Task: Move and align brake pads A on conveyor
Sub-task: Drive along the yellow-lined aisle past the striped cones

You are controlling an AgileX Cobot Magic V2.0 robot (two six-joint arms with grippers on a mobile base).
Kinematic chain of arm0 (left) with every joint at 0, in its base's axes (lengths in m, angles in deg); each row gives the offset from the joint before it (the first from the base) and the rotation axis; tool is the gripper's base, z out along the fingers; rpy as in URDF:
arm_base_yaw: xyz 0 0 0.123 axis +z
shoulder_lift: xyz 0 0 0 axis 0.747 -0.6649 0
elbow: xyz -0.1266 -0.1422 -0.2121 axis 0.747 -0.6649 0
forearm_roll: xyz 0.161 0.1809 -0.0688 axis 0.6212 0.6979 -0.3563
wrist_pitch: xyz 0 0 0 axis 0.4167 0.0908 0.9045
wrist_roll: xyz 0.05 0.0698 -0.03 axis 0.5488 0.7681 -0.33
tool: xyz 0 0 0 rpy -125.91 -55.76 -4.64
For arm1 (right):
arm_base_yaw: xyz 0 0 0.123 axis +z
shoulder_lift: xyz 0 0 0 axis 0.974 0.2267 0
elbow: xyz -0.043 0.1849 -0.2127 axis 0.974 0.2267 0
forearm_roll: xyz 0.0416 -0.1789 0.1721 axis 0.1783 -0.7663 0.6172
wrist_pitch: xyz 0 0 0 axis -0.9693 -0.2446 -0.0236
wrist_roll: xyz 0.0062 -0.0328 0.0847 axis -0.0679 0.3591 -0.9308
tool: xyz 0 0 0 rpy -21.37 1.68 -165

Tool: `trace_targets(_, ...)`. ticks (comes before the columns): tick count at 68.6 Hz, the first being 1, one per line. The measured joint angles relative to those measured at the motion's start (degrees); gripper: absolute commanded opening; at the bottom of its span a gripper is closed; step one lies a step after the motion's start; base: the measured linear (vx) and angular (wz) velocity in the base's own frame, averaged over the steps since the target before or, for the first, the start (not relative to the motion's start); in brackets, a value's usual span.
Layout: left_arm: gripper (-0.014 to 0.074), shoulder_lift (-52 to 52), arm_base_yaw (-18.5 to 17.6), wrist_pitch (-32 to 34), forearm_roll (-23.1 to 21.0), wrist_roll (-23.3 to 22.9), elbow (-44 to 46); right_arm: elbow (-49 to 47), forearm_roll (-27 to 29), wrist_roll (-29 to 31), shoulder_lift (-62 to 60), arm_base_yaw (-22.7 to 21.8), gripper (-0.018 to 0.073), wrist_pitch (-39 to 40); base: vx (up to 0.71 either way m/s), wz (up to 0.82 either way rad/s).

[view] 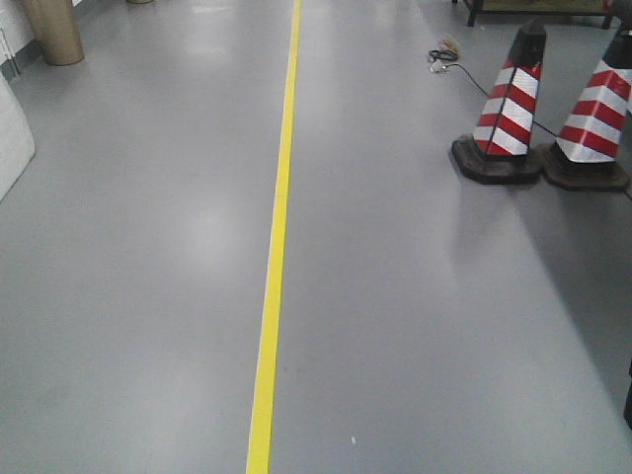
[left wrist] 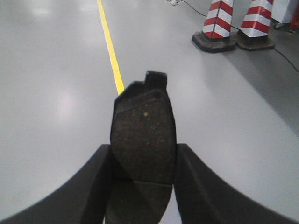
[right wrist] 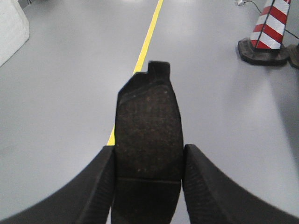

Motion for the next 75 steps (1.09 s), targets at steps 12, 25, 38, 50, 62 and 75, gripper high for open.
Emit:
trace_targets(12,-0.0006,0.0,0.0,0.0,0.0,0.0,0.0,0.0,0.0,0.0,0.0,0.0,-0.0004,0.0,0.76,0.05)
trace_targets(25,-0.0006,0.0,0.0,0.0,0.0,0.0,0.0,0.0,0.0,0.0,0.0,0.0,-0.0004,0.0,0.76,-0.02)
trace_targets(38,-0.0006,0.0,0.0,0.0,0.0,0.0,0.0,0.0,0.1,0.0,0.0,0.0,-0.0004,0.0,0.75,-0.12)
trace_targets(50,-0.0006,0.0,0.0,0.0,0.0,0.0,0.0,0.0,0.0,0.0,0.0,0.0,-0.0004,0.0,0.73,-0.2)
trace_targets(62,-0.0006,0.0,0.0,0.0,0.0,0.0,0.0,0.0,0.0,0.0,0.0,0.0,-0.0004,0.0,0.71,-0.12)
trace_targets(75,-0.0006,0.0,0.0,0.0,0.0,0.0,0.0,0.0,0.0,0.0,0.0,0.0,-0.0004,0.0,0.71,-0.02)
